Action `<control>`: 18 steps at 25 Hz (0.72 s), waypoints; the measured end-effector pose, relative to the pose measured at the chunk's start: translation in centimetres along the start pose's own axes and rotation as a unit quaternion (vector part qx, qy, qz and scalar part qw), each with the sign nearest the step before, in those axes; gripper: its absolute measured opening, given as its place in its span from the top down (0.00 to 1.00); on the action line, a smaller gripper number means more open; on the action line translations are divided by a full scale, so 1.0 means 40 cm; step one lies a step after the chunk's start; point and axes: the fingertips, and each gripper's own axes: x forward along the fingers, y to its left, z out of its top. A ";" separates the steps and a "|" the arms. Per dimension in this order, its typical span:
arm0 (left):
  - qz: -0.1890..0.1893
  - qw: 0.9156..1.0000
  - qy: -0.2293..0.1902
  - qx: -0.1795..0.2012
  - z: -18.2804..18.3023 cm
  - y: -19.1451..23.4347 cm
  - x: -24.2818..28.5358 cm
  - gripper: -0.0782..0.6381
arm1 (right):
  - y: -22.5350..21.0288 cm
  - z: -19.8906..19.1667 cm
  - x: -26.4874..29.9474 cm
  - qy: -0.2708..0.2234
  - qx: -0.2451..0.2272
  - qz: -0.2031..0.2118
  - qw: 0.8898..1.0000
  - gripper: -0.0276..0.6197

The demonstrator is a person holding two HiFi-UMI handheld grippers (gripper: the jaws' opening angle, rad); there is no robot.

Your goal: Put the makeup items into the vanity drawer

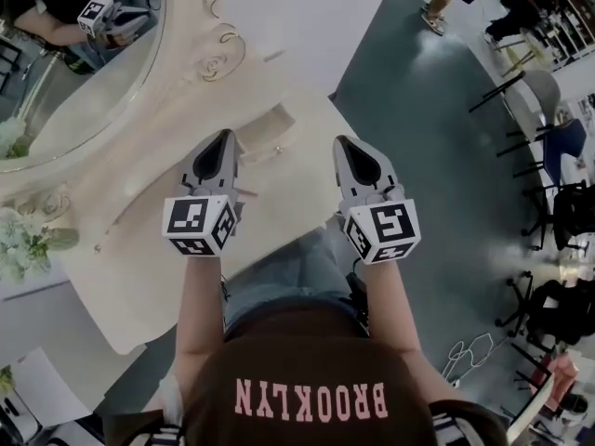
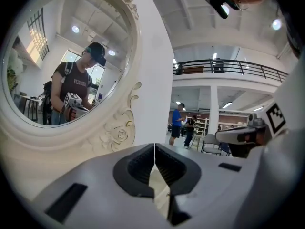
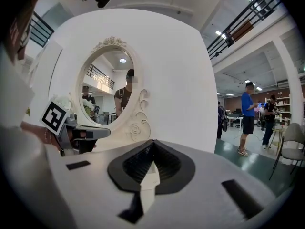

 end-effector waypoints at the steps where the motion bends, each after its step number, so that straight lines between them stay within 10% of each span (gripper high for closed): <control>1: 0.011 1.000 0.000 -0.003 -0.005 0.010 0.007 0.88 | -0.009 -0.004 0.016 0.001 -0.001 0.007 1.000 0.96; 18: 0.205 0.978 -0.006 -0.033 -0.025 0.068 0.015 0.88 | -0.116 0.004 0.226 0.003 -0.009 0.176 0.984 0.96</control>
